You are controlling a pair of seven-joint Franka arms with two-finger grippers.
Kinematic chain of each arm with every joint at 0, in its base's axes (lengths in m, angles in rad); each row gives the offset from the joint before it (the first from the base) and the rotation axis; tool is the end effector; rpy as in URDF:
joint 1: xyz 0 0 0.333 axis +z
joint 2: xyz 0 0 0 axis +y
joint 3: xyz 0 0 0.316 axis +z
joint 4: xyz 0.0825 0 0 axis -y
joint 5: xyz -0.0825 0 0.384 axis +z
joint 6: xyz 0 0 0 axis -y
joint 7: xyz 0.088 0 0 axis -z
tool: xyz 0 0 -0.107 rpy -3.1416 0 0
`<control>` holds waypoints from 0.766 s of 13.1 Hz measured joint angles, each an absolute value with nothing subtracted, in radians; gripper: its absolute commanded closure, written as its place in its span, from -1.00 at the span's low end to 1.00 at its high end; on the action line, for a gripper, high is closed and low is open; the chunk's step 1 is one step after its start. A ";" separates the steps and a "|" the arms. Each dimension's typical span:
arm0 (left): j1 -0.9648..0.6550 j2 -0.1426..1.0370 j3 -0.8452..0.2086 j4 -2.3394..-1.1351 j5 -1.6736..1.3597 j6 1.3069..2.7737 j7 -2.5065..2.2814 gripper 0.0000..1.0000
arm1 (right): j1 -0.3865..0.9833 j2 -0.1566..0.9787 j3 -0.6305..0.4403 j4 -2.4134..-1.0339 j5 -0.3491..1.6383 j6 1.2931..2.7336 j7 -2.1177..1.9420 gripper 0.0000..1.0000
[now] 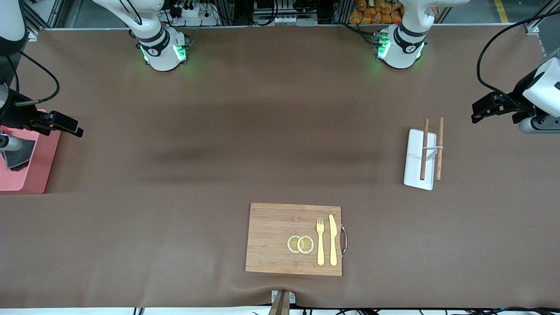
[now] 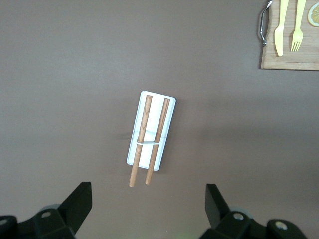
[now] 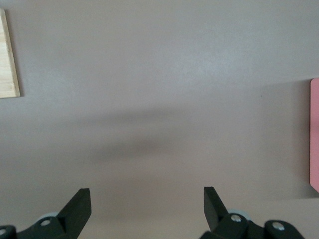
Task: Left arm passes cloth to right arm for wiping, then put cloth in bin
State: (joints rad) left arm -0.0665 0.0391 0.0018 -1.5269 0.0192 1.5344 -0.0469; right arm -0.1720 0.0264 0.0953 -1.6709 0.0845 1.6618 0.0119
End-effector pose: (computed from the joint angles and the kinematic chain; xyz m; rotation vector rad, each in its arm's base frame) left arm 0.5619 -0.0343 0.6202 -3.1201 0.0272 0.0476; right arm 0.5652 -0.0357 0.5705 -3.0499 0.1492 0.0497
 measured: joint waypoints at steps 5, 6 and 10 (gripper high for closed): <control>-0.069 0.037 0.000 -1.520 0.019 1.534 -0.029 -1.00 | -0.172 0.020 0.096 -1.614 0.086 1.662 0.012 -1.00; -0.072 0.037 0.000 -1.520 0.019 1.534 -0.029 -1.00 | -0.172 0.019 0.097 -1.609 0.087 1.654 0.012 -1.00; -0.075 0.032 -0.001 -1.517 0.019 1.534 -0.029 -1.00 | -0.163 0.015 0.096 -1.585 0.084 1.637 0.011 -1.00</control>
State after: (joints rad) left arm -0.0750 0.0320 -0.0006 -1.5174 0.0192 1.5344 -0.0291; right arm -0.1630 0.0151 0.0963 -1.5849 0.0841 1.6367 0.0108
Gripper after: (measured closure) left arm 0.000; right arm 0.000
